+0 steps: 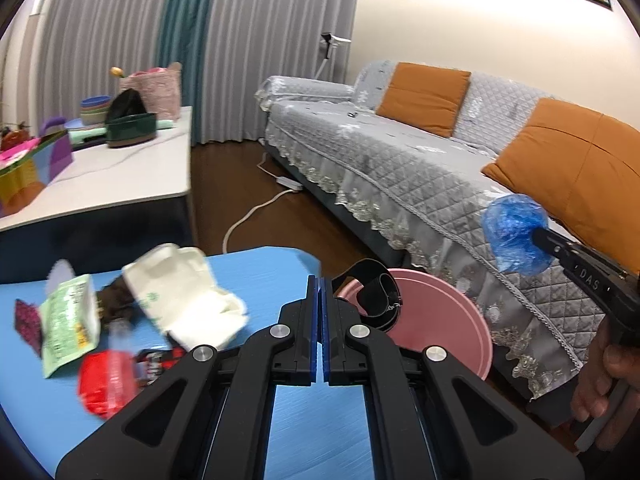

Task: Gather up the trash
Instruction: 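Carry the blue bag and black band in both grippers over the pink bin, then open both grippers to drop the blue bag and black band into the bin, then move both open grippers back over the table, then grasp the pink-and-black printed card with the left gripper while the right gripper grasps the white foam box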

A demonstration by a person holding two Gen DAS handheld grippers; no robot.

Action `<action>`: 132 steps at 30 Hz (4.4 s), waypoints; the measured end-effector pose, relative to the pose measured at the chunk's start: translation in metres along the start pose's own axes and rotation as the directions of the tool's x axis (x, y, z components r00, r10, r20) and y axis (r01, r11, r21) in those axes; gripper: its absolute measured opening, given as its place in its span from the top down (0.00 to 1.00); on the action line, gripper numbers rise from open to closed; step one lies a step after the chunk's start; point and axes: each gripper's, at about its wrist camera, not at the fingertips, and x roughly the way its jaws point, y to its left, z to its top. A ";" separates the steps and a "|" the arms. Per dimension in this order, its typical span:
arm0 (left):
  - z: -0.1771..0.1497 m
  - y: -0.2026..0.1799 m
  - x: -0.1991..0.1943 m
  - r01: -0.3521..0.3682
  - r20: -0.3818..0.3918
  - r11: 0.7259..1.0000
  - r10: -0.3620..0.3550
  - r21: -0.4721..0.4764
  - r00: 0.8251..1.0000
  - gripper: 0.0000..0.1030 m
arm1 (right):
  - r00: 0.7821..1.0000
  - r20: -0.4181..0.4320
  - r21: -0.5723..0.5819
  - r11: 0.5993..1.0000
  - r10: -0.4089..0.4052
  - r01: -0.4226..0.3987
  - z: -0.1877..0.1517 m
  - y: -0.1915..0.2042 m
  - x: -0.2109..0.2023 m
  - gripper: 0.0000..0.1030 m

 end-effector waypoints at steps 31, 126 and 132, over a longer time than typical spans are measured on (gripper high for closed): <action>0.008 -0.054 0.076 0.086 -0.085 0.995 -0.082 0.046 0.993 0.77 | 0.997 -0.070 0.040 0.998 -0.040 0.043 -0.003 -0.017 0.034 0.59; -0.056 0.259 -0.069 -0.555 -0.160 0.799 0.531 -0.232 0.832 1.00 | 0.875 -0.191 0.046 0.894 0.446 -0.445 -0.033 0.215 0.056 0.99; -0.053 0.251 -0.088 -0.556 -0.135 0.797 0.540 -0.235 0.831 1.00 | 0.883 -0.155 0.040 0.896 0.442 -0.442 -0.024 0.204 0.037 0.99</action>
